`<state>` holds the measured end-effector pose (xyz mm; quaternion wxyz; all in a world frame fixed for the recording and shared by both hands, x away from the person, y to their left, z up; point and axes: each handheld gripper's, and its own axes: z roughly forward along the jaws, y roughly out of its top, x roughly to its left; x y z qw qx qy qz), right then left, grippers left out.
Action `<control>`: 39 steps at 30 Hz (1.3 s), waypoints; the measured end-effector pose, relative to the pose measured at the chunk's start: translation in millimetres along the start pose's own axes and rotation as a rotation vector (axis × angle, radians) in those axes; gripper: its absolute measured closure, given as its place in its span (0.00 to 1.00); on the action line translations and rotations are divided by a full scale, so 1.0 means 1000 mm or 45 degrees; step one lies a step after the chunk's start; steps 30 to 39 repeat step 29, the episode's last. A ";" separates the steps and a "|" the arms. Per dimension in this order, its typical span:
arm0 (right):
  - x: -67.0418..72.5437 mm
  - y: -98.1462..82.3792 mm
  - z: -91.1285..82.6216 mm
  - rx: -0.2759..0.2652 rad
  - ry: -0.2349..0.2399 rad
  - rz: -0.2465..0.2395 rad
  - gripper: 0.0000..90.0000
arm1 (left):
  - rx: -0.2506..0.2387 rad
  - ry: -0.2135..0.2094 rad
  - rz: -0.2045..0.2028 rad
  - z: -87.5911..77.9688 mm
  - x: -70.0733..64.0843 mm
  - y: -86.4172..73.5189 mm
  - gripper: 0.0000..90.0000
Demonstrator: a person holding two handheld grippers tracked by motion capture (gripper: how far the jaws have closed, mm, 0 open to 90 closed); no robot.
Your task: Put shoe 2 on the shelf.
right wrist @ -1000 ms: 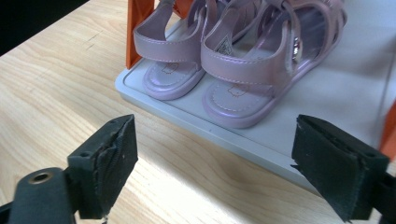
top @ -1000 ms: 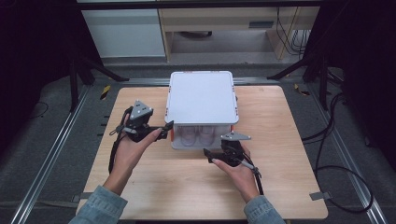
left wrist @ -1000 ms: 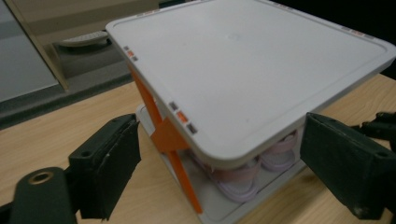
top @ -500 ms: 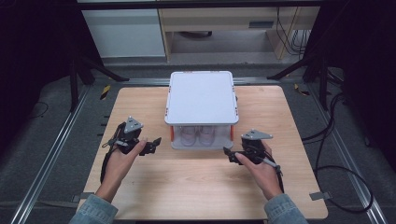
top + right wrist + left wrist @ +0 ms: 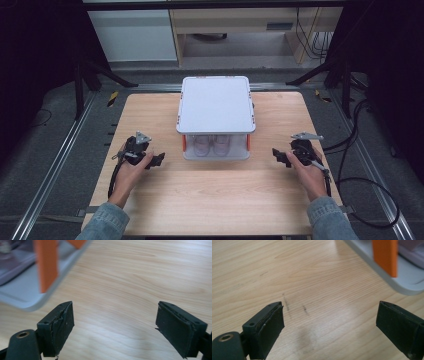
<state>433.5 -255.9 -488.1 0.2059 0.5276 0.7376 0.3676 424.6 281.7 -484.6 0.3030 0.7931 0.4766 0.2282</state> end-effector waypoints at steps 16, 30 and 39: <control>-0.021 -0.018 0.013 0.058 -0.114 0.073 0.14 | 0.023 0.025 -0.100 0.016 0.011 -0.015 0.08; -0.018 -0.026 0.013 0.062 -0.172 0.015 0.11 | 0.010 0.037 -0.152 0.022 0.015 -0.023 0.01; -0.018 -0.026 0.013 0.062 -0.172 0.015 0.11 | 0.010 0.037 -0.152 0.022 0.015 -0.023 0.01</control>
